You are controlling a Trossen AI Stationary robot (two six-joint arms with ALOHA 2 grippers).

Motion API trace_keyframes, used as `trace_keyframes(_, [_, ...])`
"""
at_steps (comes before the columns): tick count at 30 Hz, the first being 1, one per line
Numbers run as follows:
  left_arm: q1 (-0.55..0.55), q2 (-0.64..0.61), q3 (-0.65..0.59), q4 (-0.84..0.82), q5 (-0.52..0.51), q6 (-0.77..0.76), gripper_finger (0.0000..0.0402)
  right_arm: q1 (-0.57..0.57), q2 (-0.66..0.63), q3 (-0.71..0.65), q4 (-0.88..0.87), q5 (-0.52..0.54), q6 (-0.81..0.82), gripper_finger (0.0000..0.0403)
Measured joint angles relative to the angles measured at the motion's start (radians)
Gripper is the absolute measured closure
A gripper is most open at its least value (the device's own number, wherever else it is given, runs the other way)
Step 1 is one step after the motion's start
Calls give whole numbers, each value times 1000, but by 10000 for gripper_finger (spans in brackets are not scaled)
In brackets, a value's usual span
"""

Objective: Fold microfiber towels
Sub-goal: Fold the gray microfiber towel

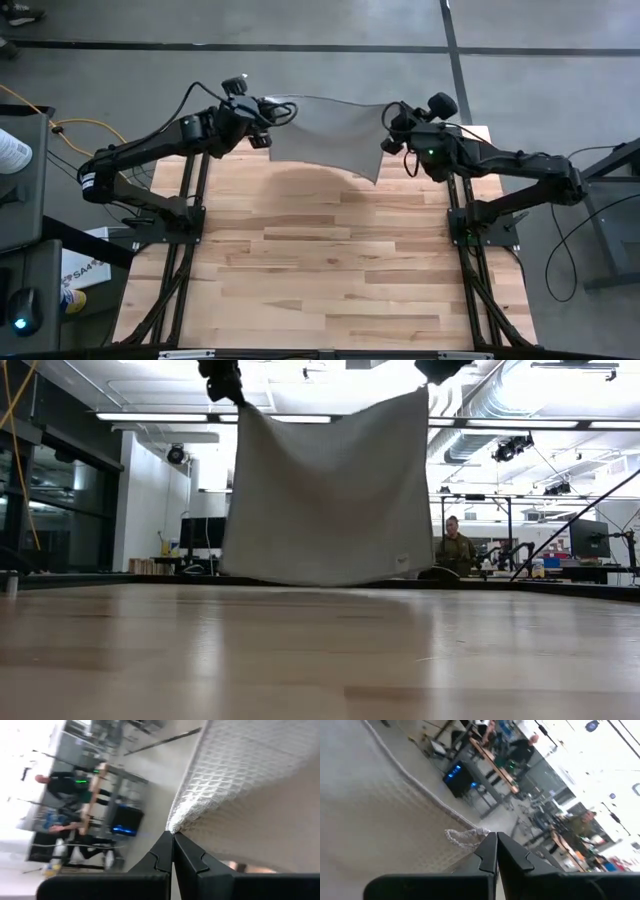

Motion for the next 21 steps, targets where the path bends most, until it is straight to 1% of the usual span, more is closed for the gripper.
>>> trace_keyframes(2, [-41, 0, 0, -100, 31, -87, 401, 30, 0, 1, -70, -39, 83, 401])
trace_keyframes(4, [-98, 0, 0, -225, 80, -205, 401, 72, 0, 1, -201, -86, 231, 401])
trace_keyframes(7, [-236, 0, -1, -392, 105, -389, 401, 161, 0, 1, -430, -162, 513, 401])
trace_keyframes(10, [-402, 0, -1, -481, 105, -517, 401, 262, 1, 0, -593, -179, 739, 401])
trace_keyframes(12, [-505, 0, -1, -513, 105, -578, 401, 335, 5, 0, -641, -178, 837, 401])
trace_keyframes(15, [-609, 0, -1, -563, 109, -679, 401, 423, 6, 0, -658, -209, 941, 401])
trace_keyframes(18, [-653, 2, -9, -613, 157, -808, 401, 487, 8, 0, -657, -302, 1035, 401])
trace_keyframes(21, [-663, 7, -49, -609, 230, -882, 400, 528, 31, 0, -656, -382, 1115, 400])
